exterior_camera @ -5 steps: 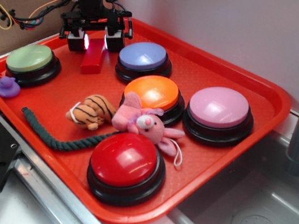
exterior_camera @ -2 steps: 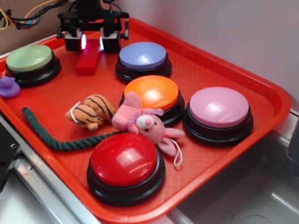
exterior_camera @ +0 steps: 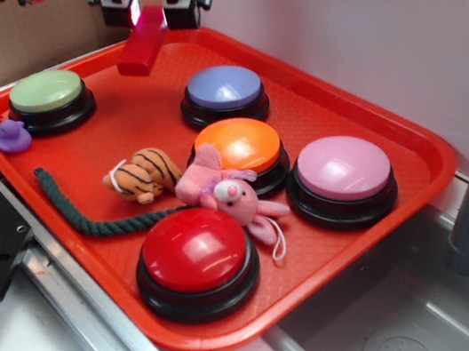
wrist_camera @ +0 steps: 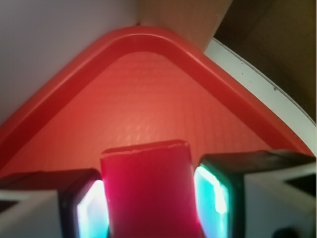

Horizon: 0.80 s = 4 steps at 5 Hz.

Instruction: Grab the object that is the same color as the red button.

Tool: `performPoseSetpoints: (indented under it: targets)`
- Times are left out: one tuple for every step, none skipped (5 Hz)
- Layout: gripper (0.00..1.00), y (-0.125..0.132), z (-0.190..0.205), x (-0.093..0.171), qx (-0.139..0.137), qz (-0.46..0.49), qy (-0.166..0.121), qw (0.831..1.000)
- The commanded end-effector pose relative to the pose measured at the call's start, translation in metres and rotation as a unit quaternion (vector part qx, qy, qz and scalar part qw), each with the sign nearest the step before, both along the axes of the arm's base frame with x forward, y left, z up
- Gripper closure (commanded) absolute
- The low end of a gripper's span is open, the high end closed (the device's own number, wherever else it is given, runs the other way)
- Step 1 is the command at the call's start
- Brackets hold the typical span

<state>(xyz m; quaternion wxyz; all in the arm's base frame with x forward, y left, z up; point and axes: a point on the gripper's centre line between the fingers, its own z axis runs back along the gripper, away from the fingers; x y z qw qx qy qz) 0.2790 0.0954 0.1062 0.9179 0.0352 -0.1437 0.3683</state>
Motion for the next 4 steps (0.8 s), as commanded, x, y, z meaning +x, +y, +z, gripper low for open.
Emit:
performPoseSetpoints:
  targets:
    - [1.00, -0.039, 0.036, -0.042, -0.009, -0.090, -0.008, 0.996]
    - [1.00, -0.049, 0.035, -0.064, -0.025, -0.122, 0.027, 0.992]
    - [1.00, -0.050, 0.033, -0.075, -0.034, -0.147, 0.061, 0.987]
    - [1.00, -0.049, 0.034, -0.078, -0.038, -0.151, 0.061, 0.986]
